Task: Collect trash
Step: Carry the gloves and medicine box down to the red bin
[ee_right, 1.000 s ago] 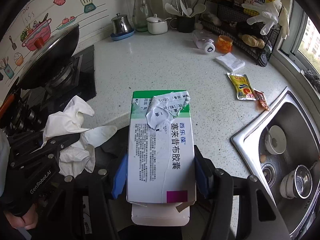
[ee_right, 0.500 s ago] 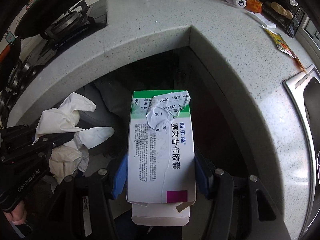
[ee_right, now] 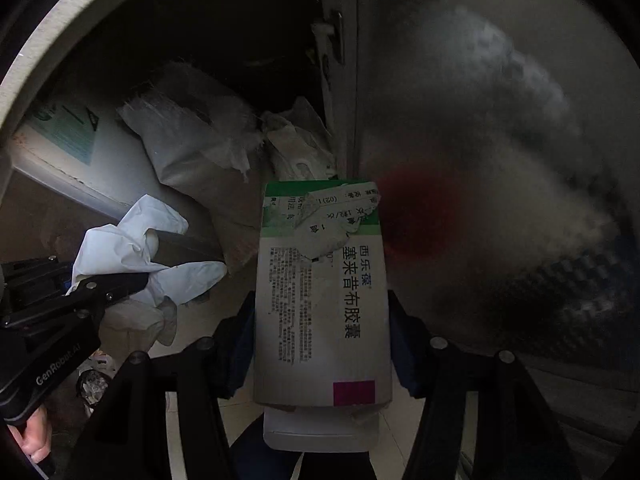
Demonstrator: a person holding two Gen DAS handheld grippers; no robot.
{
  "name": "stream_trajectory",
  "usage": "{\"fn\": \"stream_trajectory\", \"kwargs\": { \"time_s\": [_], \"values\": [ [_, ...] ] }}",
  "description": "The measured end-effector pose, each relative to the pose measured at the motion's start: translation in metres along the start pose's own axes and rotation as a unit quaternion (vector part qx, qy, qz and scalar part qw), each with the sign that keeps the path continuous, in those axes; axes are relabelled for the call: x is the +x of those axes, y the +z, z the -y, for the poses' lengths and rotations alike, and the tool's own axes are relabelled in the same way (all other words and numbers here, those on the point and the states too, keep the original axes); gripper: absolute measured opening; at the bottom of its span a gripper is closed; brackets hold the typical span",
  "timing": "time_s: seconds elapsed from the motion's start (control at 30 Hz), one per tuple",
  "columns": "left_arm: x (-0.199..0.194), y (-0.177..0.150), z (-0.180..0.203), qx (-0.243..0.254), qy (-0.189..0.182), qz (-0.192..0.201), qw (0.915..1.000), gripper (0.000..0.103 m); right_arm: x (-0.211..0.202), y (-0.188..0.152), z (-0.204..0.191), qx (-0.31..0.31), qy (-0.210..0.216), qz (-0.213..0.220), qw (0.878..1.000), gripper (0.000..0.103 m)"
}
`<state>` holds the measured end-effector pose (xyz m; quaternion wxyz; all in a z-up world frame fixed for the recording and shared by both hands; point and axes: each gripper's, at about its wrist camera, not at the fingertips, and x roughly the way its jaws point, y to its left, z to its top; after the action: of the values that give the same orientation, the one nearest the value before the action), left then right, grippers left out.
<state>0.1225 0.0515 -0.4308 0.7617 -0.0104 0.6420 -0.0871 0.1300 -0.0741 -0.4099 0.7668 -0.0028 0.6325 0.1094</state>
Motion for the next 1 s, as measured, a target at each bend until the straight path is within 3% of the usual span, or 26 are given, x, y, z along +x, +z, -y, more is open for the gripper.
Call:
{"fn": "stream_trajectory", "kwargs": {
  "time_s": [0.1,0.27,0.37,0.57,0.7,1.0],
  "values": [
    [0.035,0.006,0.002,0.000,-0.016,-0.001,0.9999,0.010,0.035,-0.004,0.008,0.011,0.008,-0.011,1.000,0.056],
    [0.091,0.004,0.011,0.036,0.004,-0.002,0.9993,0.010,0.086,-0.008,0.023,0.029,0.008,-0.021,0.999,0.056],
    [0.111,0.009,0.013,0.035,-0.005,-0.013,0.9993,0.011,0.105,-0.007,0.026,0.035,0.005,-0.028,0.999,0.056],
    [0.130,0.020,0.014,0.033,-0.016,-0.019,0.9991,0.014,0.107,-0.017,0.037,0.028,0.003,-0.018,0.999,0.056],
    [0.136,0.026,0.017,0.040,-0.022,-0.027,0.9986,0.028,0.106,-0.016,0.042,0.028,0.004,-0.013,1.000,0.056],
    [0.142,0.026,0.012,0.058,0.000,-0.036,0.9976,0.028,0.107,-0.011,0.038,0.020,0.001,-0.031,0.999,0.056]
  ]
}}
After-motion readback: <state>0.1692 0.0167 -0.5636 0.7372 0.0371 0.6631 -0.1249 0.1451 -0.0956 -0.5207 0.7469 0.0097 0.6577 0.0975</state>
